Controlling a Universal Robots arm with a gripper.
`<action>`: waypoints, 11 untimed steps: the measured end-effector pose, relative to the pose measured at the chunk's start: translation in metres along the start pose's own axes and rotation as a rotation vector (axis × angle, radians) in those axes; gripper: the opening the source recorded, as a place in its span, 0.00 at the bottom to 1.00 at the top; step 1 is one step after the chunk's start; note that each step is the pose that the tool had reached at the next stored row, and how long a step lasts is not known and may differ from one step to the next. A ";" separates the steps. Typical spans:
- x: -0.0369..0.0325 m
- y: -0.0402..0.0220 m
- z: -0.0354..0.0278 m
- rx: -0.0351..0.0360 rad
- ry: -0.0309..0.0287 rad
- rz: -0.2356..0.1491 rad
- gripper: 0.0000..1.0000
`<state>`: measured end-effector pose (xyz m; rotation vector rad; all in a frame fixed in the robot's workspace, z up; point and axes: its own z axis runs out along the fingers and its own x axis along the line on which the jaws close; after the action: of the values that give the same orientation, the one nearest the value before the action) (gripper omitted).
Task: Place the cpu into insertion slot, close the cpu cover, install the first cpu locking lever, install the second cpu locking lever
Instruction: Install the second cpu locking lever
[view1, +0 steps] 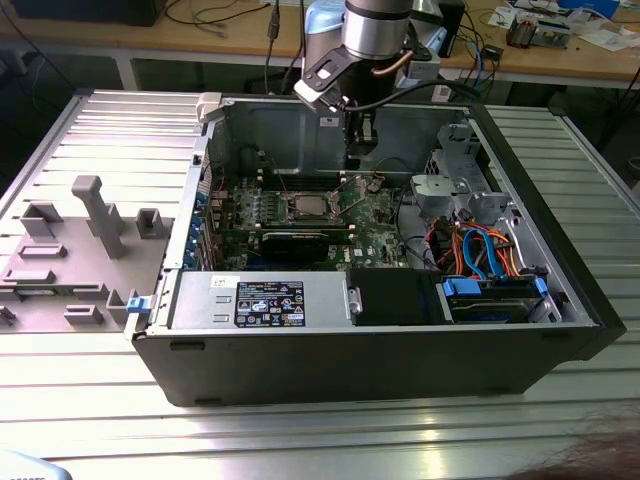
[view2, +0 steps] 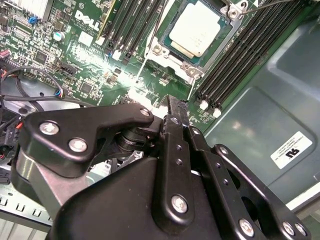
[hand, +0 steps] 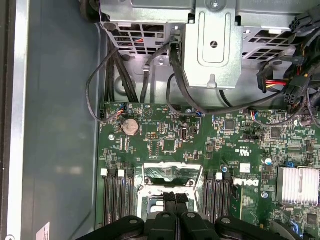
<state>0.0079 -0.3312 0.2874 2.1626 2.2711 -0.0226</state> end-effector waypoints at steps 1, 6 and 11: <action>0.0000 0.0004 0.0000 0.0000 -0.0001 0.000 0.11; -0.0001 0.0018 0.0000 0.0000 0.0000 0.000 0.11; -0.0002 0.0035 -0.0001 0.0000 -0.0001 0.000 0.11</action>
<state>0.0114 -0.3312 0.2874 2.1626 2.2710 -0.0228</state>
